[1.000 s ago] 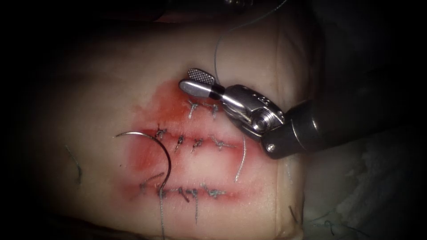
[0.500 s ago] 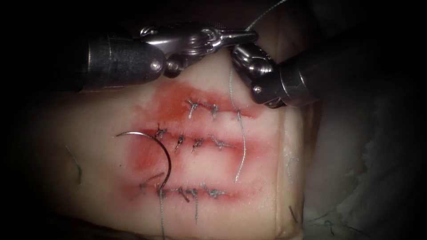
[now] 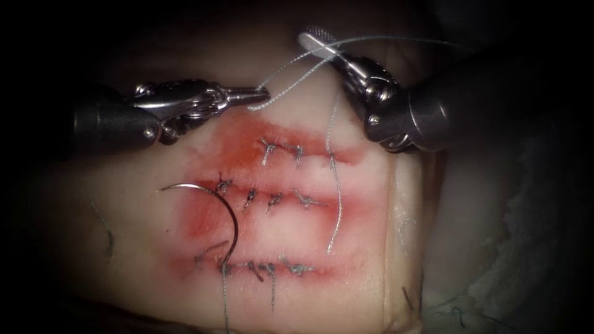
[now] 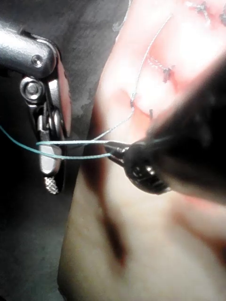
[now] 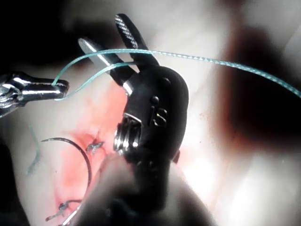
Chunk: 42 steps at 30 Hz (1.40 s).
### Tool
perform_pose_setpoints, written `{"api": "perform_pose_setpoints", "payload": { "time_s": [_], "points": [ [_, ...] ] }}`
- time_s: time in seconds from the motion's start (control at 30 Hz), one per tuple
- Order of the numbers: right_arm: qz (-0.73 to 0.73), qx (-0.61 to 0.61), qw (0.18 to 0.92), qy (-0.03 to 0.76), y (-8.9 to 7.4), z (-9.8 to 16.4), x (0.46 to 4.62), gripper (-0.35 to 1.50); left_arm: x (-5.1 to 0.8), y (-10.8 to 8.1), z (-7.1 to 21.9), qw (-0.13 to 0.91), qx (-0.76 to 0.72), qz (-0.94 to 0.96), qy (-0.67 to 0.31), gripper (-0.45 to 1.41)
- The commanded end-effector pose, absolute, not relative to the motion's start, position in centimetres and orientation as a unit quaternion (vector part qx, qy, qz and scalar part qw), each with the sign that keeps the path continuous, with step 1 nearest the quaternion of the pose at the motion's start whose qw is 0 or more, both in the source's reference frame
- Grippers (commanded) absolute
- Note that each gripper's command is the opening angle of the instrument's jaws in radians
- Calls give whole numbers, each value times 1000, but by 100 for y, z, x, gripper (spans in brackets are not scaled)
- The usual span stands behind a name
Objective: Wound Closure
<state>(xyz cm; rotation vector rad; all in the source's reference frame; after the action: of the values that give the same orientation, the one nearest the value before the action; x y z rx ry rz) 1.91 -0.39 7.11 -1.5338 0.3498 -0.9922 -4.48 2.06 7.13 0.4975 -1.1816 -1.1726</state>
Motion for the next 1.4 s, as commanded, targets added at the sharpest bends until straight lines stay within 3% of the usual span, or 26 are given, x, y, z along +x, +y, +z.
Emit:
{"api": "perform_pose_setpoints", "payload": {
  "time_s": [0.03, 0.23, 0.47, 0.7, 1.1, 1.4],
  "points": [
    [-427, -662, 597, 153, -42, 712, 195, 46, -452, 214, 717, 644, 213, -518, -521, -45],
    [-435, -664, 583, 173, -59, 704, 191, 47, -451, 237, 737, 640, 199, -529, -521, -45],
    [-450, -671, 559, 187, -66, 692, 197, 47, -500, 240, 794, 633, 214, -540, -512, -45],
    [-518, -692, 462, 199, -70, 688, 189, 41, -515, 231, 809, 631, 228, -541, -507, -45],
    [-629, -684, 265, 257, -99, 683, 191, 51, -542, 230, 793, 602, 279, -491, -565, -45],
    [-706, -626, 132, 304, -129, 682, 203, 31, -568, 205, 771, 608, 292, -462, -576, -45]
  ]
}}
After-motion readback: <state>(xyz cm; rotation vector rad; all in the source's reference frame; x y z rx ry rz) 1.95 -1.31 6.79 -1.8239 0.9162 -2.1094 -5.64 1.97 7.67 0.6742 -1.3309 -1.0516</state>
